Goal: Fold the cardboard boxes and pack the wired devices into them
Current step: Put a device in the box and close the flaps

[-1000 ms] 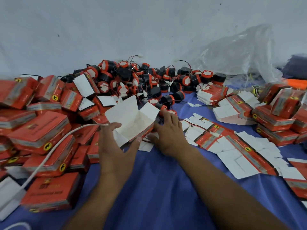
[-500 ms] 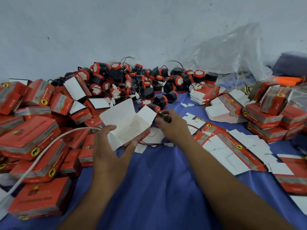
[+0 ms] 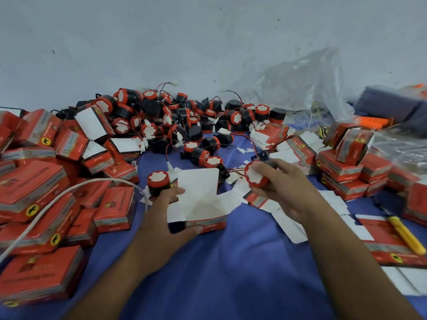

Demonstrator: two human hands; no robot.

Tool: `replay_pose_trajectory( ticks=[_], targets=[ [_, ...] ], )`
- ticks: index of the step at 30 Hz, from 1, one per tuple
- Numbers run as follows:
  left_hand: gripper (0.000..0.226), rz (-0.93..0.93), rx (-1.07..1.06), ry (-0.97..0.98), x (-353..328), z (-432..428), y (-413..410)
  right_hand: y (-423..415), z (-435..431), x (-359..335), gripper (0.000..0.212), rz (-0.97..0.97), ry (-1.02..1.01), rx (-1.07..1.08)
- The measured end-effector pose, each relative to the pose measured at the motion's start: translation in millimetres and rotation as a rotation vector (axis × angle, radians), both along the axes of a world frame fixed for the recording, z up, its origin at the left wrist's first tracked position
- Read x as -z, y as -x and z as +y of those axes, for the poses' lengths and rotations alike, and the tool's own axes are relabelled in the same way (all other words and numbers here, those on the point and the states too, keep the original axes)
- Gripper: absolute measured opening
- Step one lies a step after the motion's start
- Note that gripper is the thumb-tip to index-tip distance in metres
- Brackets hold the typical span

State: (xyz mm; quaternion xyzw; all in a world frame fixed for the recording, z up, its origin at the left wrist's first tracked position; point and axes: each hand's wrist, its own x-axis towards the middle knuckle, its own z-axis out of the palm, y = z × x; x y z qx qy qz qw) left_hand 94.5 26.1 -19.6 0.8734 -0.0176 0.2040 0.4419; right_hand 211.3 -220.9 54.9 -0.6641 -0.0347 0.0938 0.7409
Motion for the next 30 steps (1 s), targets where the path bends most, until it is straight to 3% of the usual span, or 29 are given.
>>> replay_pose_trajectory(
  ticks=[2,6,10,13,15,18,21,23,27,30],
  targets=[
    [0.071,0.05,0.034,-0.002,0,0,1,3,-14,-1,0.031,-0.14,0.145,0.113],
    [0.073,0.089,0.055,-0.034,-1,2,-1,13,-36,-8,0.016,-0.376,0.104,0.224],
    [0.072,0.085,0.079,-0.088,-4,0,1,17,-43,-14,0.022,-0.401,0.057,0.34],
    [0.07,0.058,0.098,-0.087,-3,-2,1,24,-33,-19,0.02,-0.32,-0.126,0.153],
    [0.071,0.055,0.109,-0.091,-2,-3,1,31,-20,-17,0.024,-0.291,-0.114,-0.062],
    [0.072,0.038,0.101,-0.102,-3,-5,1,42,5,-2,0.016,-0.39,0.27,-0.242],
    [0.063,-0.013,0.138,-0.088,-5,-6,4,49,26,14,0.016,-0.643,0.711,-0.241],
    [0.061,-0.004,0.201,-0.076,2,-4,-2,49,33,15,0.02,-0.743,0.811,-0.203],
    [0.042,0.118,0.206,-0.057,14,-2,-25,50,44,21,0.028,-0.723,0.901,-0.16],
    [0.04,0.085,0.267,-0.051,20,11,-13,49,49,33,0.034,-0.716,1.078,-0.109]
  ],
)
